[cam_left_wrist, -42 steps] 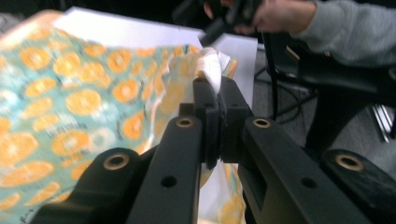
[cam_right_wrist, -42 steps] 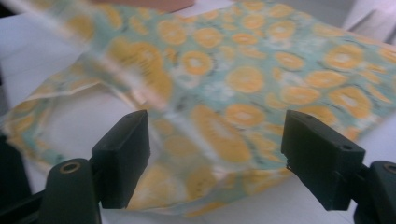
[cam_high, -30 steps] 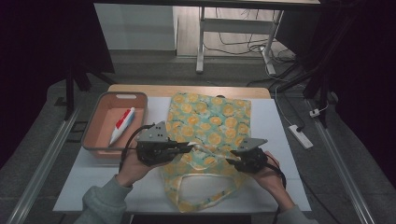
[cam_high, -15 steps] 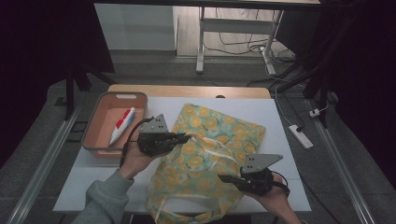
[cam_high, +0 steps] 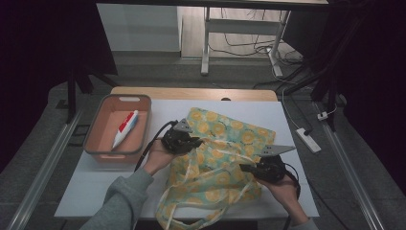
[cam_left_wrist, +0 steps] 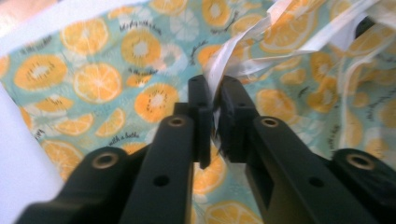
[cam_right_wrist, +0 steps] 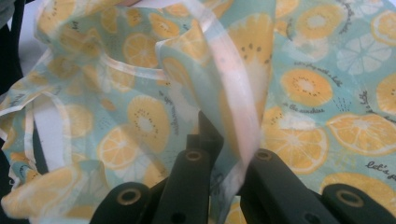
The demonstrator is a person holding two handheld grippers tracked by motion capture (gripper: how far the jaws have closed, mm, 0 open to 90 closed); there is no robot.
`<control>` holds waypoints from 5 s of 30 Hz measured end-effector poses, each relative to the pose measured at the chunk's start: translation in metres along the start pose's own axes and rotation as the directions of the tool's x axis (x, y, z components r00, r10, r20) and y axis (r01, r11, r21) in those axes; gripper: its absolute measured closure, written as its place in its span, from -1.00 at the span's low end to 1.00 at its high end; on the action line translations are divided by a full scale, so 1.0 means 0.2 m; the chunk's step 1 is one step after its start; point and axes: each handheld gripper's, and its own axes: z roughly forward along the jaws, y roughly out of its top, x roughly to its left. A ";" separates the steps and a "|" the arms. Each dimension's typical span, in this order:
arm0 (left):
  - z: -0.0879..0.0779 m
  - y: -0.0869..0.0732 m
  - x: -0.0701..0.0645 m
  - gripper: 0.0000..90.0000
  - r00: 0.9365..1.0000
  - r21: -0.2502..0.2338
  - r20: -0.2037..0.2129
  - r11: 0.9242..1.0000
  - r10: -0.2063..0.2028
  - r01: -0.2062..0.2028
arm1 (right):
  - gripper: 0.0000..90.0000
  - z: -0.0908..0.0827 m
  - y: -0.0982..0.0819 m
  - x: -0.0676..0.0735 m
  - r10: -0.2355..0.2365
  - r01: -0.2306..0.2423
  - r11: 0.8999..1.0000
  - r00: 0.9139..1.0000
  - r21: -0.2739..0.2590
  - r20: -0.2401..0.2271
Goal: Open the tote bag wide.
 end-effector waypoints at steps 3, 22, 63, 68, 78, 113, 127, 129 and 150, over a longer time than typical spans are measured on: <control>0.02 -0.01 0.01 0.07 1.000 0.028 0.012 0.999 -0.024 0.024 | 0.99 0.01 -0.01 -0.01 0.010 -0.010 1.000 1.000 -0.003 -0.004; -0.35 -0.34 -0.31 -0.55 0.995 0.069 0.099 0.997 0.014 -0.021 | 0.99 0.03 -0.01 -0.02 0.011 -0.011 1.000 1.000 -0.006 -0.007; -0.14 -0.11 0.10 0.96 0.989 0.019 -0.100 0.993 -0.112 0.115 | 0.41 -0.08 -0.10 -0.10 0.054 -0.053 0.999 0.994 -0.009 0.098; -0.14 -0.11 0.08 0.95 0.991 0.013 -0.085 0.994 -0.105 0.106 | 0.01 -0.28 -0.03 -0.03 0.038 -0.015 0.990 0.985 -0.139 0.168; -0.18 -0.14 0.05 0.95 0.991 -0.018 -0.059 0.993 -0.117 0.116 | -0.12 -0.02 0.27 0.21 -0.160 0.160 0.987 0.987 0.002 0.007; -0.30 -0.10 0.05 0.55 0.984 -0.160 -0.115 0.980 -0.137 0.118 | 0.99 0.25 0.52 0.05 -0.117 0.114 0.992 0.991 -0.053 -0.065; -0.50 -0.14 0.03 -0.34 0.984 -0.135 -0.123 0.984 -0.132 0.116 | 0.99 0.37 0.47 -0.21 -0.002 0.001 1.000 0.999 -0.016 -0.046; -0.55 -0.15 0.04 -0.35 0.983 -0.138 -0.127 0.984 -0.133 0.115 | 0.99 0.35 0.47 -0.20 -0.010 0.008 1.000 0.999 -0.025 -0.046; -0.67 -0.27 0.24 -0.37 0.948 -0.070 -0.247 0.979 -0.202 0.190 | 0.99 0.22 0.48 -0.11 -0.050 0.048 0.995 0.998 -0.082 -0.025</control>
